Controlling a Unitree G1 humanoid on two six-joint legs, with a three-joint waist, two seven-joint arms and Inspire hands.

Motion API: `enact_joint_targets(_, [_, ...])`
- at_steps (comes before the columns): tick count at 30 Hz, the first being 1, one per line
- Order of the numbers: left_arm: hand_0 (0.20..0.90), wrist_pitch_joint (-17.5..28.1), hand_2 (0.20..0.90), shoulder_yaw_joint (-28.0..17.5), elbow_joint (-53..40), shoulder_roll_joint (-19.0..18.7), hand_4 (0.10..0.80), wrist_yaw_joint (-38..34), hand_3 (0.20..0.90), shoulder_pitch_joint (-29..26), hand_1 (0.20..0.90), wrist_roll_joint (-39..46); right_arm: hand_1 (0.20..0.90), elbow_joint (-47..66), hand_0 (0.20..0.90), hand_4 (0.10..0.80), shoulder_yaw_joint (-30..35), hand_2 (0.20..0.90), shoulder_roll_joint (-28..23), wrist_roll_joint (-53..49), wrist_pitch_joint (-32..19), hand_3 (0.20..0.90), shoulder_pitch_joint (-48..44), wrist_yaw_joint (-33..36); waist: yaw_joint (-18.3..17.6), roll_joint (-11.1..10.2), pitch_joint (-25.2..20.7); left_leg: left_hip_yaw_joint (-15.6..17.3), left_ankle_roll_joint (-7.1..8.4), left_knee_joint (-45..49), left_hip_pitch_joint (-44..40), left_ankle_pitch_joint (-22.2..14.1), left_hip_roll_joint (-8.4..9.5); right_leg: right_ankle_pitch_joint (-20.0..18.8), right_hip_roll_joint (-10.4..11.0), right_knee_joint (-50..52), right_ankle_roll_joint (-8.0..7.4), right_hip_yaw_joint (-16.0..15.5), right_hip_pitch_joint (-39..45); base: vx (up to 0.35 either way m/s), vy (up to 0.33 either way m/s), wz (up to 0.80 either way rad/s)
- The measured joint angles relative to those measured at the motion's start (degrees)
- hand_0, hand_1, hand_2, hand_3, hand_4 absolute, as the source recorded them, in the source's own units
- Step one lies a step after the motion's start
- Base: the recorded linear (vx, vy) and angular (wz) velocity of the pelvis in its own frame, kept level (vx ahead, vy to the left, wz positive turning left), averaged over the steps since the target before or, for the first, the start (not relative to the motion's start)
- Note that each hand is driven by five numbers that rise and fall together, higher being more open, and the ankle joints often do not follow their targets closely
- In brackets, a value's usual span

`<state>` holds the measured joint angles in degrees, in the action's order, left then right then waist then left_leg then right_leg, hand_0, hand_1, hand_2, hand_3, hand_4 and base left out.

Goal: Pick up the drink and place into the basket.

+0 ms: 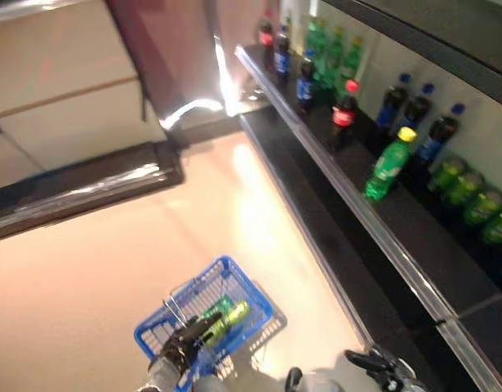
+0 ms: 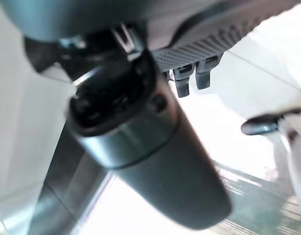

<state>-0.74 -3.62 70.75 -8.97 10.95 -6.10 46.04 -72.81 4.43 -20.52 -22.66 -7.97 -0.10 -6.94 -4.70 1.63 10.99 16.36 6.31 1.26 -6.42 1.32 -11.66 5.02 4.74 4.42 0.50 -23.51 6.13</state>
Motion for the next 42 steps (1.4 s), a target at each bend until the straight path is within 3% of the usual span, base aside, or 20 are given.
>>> enact_joint_targets(2, [0.3, 0.0, 0.3, 0.0, 2.1, 0.4, 0.1, -0.1, 0.2, 1.0, 0.3, -0.5, 0.9, 0.2, 0.9, 0.8, 0.7, 0.9, 0.0, 0.0, 0.0, 0.9, 1.4, 0.7, -0.3, 1.2, -0.9, 0.5, -0.28, -4.2, -2.5, 0.1, 1.15, -0.4, -0.4, 0.2, -1.6, 0.8, -0.6, 0.11, 0.308, 1.24])
enact_joint_targets(3, [0.3, 0.1, 0.3, -0.3, 2.8, 0.4, 0.1, -0.1, 0.2, 1.3, 0.3, -0.5, 0.9, 0.1, 0.9, 0.8, 1.3, 0.9, 0.6, 0.0, 0.1, 0.9, 2.2, 0.9, -0.2, 1.4, -1.3, 0.4, 0.56, -6.4, -3.3, -0.3, 1.79, -0.4, -0.4, 0.4, -2.5, 1.6, -1.3, 0.137, 0.296, 1.02])
enact_joint_targets(4, [0.3, 1.1, 0.3, -1.8, 2.8, 0.2, 0.1, -0.2, 0.2, 1.7, 0.3, -0.1, 0.9, 0.0, 0.9, 0.8, 1.5, 0.9, 2.0, 0.0, 0.2, 0.9, 2.5, 0.9, 0.8, -0.2, -1.9, 0.3, 0.05, -6.3, -2.6, -0.1, 3.05, -1.0, 0.6, 0.3, -3.47, 3.3, -2.3, 0.124, 0.294, 0.56])
enact_joint_targets(8, [0.3, 1.9, 0.3, -5.2, 2.8, -3.1, 0.1, 0.5, 0.2, 4.0, 0.3, 0.0, 0.9, 0.7, 0.9, 0.8, 1.1, 0.9, 6.0, 0.1, 0.0, 0.9, 2.5, 0.7, 4.5, -3.6, -5.1, 0.7, -3.47, -6.3, -2.8, -1.3, 7.42, -2.5, 5.1, 0.3, -5.54, 3.5, -2.3, 0.086, 0.334, 0.02])
enact_joint_targets(11, [0.3, 2.4, 0.3, -6.2, 2.7, -4.0, 0.1, 0.7, 0.2, 4.9, 0.3, -0.1, 0.9, 1.3, 0.9, 0.8, 1.3, 0.9, 6.4, 0.1, -0.1, 0.9, 2.5, 0.9, 5.0, -4.0, -5.6, 0.5, -5.74, -6.6, -2.3, -1.9, 10.33, -4.2, 8.0, 1.2, -6.74, 3.3, -2.5, 0.05, 0.297, 0.04])
enact_joint_targets(15, [0.3, 2.4, 0.3, -4.5, 2.8, -4.1, 0.1, 0.6, 0.2, 4.6, 0.3, -0.1, 0.9, 1.3, 0.9, 0.8, 1.0, 0.9, 6.3, 0.2, -0.1, 0.9, 2.6, 1.1, 4.4, -2.0, -4.5, -0.5, -8.88, -6.7, -2.5, -2.8, 12.09, -5.9, 11.7, 12.5, -6.39, 4.2, -7.1, 0.057, 0.363, 0.2])
enact_joint_targets(16, [0.3, 2.4, 0.3, -3.3, 2.8, -4.3, 0.1, 0.6, 0.2, 4.3, 0.3, -0.2, 0.9, 1.2, 0.9, 0.8, 0.6, 0.9, 6.3, 0.2, 0.0, 0.9, 3.3, 1.0, 3.4, -1.2, -4.1, -2.5, -10.51, -6.7, -3.2, -2.7, 12.51, -7.5, 12.7, 18.6, -5.93, 6.1, -9.8, 0.072, 0.147, 0.58])
enact_joint_targets(18, [0.3, 2.4, 0.3, -1.2, 3.0, -5.4, 0.1, 0.5, 0.2, 4.6, 0.3, -0.2, 0.9, 1.0, 0.9, 0.8, 0.0, 0.9, 6.4, 0.1, -0.1, 0.9, 3.9, 0.9, 2.2, -0.4, -3.8, -4.8, -11.28, -6.3, -3.5, -2.4, 12.8, -5.2, 11.9, 21.6, -7.52, 9.9, -11.9, 0.12, 0.087, 0.61])
enact_joint_targets(23, [0.3, 2.3, 0.3, 0.4, 3.2, -6.4, 0.1, -0.6, 0.2, 5.4, 0.3, -0.6, 0.9, 1.2, 0.9, 0.8, 0.1, 0.9, 6.3, 1.0, -0.2, 0.9, 2.7, 0.7, 1.6, -2.2, -2.5, -7.6, -12.09, -6.3, -4.4, -3.0, 13.24, -5.3, 8.3, 11.8, -8.34, 10.2, -12.8, 0.165, -0.032, 0.28])
enact_joint_targets(24, [0.3, 2.3, 0.3, 0.4, 3.2, -6.4, 0.1, -0.6, 0.2, 5.4, 0.3, -0.6, 0.9, 1.2, 0.9, 0.8, 0.1, 0.9, 6.3, 1.0, -0.2, 0.9, 2.7, 0.7, 1.6, -2.2, -2.5, -7.6, -12.09, -6.3, -4.4, -3.0, 13.24, -5.3, 8.3, 11.8, -8.34, 10.2, -12.8, 0.178, -0.035, 0.22])
enact_joint_targets(25, [0.3, 2.3, 0.3, -0.3, 4.3, -6.5, 0.1, -0.6, 0.2, 5.7, 0.3, -0.6, 0.9, 0.8, 0.9, 0.8, 0.1, 0.9, 6.3, 1.2, -0.5, 0.9, 2.1, 0.4, 1.3, -2.7, -2.2, -8.3, -11.98, -6.3, -4.7, -3.3, 13.03, -5.8, 6.0, 5.7, -8.61, 14.3, -12.8, 0.276, -0.041, 0.24])
enact_joint_targets(26, [0.3, 2.3, 0.3, -0.3, 4.4, -6.6, 0.1, -0.6, 0.2, 5.7, 0.3, -0.7, 0.9, 0.6, 0.9, 0.8, 0.1, 0.9, 6.3, 1.2, -0.6, 0.9, 2.1, 0.4, 1.2, -3.1, -2.1, -8.5, -11.95, -6.3, -4.9, -3.3, 13.09, -6.2, 5.7, 4.7, -8.69, 14.6, -13.0, 0.447, -0.057, 0.27])
enact_joint_targets(28, [0.3, 2.4, 0.3, -0.7, 6.7, -7.1, 0.1, -0.5, 0.2, 5.9, 0.3, -1.3, 0.9, 0.2, 0.9, 0.8, 0.0, 0.9, 6.4, 1.2, -0.7, 0.9, 2.5, 0.3, 0.7, -3.8, -1.3, -11.0, -11.92, -6.2, -6.3, -5.3, 12.8, -8.1, 1.8, -0.2, -8.03, 18.7, -15.2, 0.357, -0.045, 0.24])
enact_joint_targets(33, [0.3, 2.6, 0.3, 0.0, 7.2, -7.6, 0.1, -0.4, 0.2, 8.7, 0.3, -4.1, 0.9, -1.0, 0.9, 0.8, 0.2, 0.9, 6.7, 1.3, -0.8, 0.9, 5.4, 0.3, -0.4, -5.7, -1.5, -14.3, -10.1, -6.2, -10.7, -9.2, 13.52, -11.2, 0.2, -4.8, -7.32, 19.3, -16.8, 0.456, -0.097, 0.47])
enact_joint_targets(35, [0.3, 2.8, 0.3, 0.4, 7.1, -7.4, 0.1, -0.4, 0.2, 9.3, 0.3, -5.0, 0.9, -1.4, 0.9, 0.8, 0.3, 0.9, 7.3, 1.3, -0.6, 0.9, 6.6, 0.3, -1.0, -5.2, -1.7, -17.5, -7.99, -3.4, -11.4, -13.5, 11.91, -13.6, -1.0, -2.0, -5.43, 18.8, -16.6, 0.487, -0.186, 0.66])
enact_joint_targets(36, [0.3, 2.9, 0.3, 0.7, 6.7, -6.9, 0.1, -0.3, 0.2, 9.0, 0.3, -5.5, 0.9, -1.5, 0.9, 0.8, 0.3, 0.9, 7.0, 1.3, -0.6, 0.9, 6.5, 0.4, -1.8, -3.6, -1.0, -18.9, -7.29, -2.5, -11.8, -14.5, 10.02, -13.5, -2.3, -0.2, -4.47, 18.2, -16.0, 0.43, -0.215, 0.81])
enact_joint_targets(37, [0.3, 3.0, 0.3, 1.0, 6.6, -6.5, 0.1, 0.0, 0.2, 8.2, 0.3, -6.5, 0.9, -1.7, 0.9, 0.8, 0.3, 0.9, 6.6, 1.2, -0.6, 0.9, 6.3, 0.4, -1.8, -2.6, -0.6, -18.8, -6.2, -1.6, -12.3, -14.3, 9.31, -11.9, -3.2, 1.6, -1.41, 17.4, -15.7, 0.393, -0.218, 0.6])
enact_joint_targets(38, [0.3, 3.3, 0.3, 1.2, 6.3, -6.2, 0.1, 0.3, 0.2, 7.5, 0.3, -7.1, 0.9, -2.0, 0.9, 0.8, 0.3, 0.9, 6.3, 1.2, -0.6, 0.9, 5.3, 0.5, -1.7, -2.0, -0.2, -18.1, -5.19, 0.2, -12.4, -13.7, 8.65, -11.0, -3.7, 3.6, 0.29, 17.5, -15.4, 0.427, -0.241, 0.34])
enact_joint_targets(41, [0.3, 3.3, 0.3, 0.7, 6.2, -6.3, 0.1, 0.8, 0.2, 6.8, 0.3, -7.6, 0.9, 0.4, 0.9, 0.8, 0.2, 0.9, 5.7, 1.2, -1.7, 0.9, 2.2, 0.4, -1.9, -1.8, -0.4, -17.9, -1.19, 4.4, -12.5, -11.4, 7.68, -7.7, -4.3, 5.0, 1.16, 17.4, -13.4, 0.341, -0.208, 0.0])
enact_joint_targets(42, [0.3, 3.2, 0.3, 0.7, 6.2, -6.2, 0.1, 0.9, 0.2, 6.8, 0.3, -7.6, 0.9, 0.8, 0.9, 0.8, 0.2, 0.9, 5.5, 1.2, -1.9, 0.9, 1.7, 0.4, -2.0, -1.4, -0.9, -17.9, -1.15, 5.4, -12.5, -11.3, 7.36, -7.2, -4.7, 4.2, 1.27, 17.4, -12.6, 0.313, -0.248, -0.09])
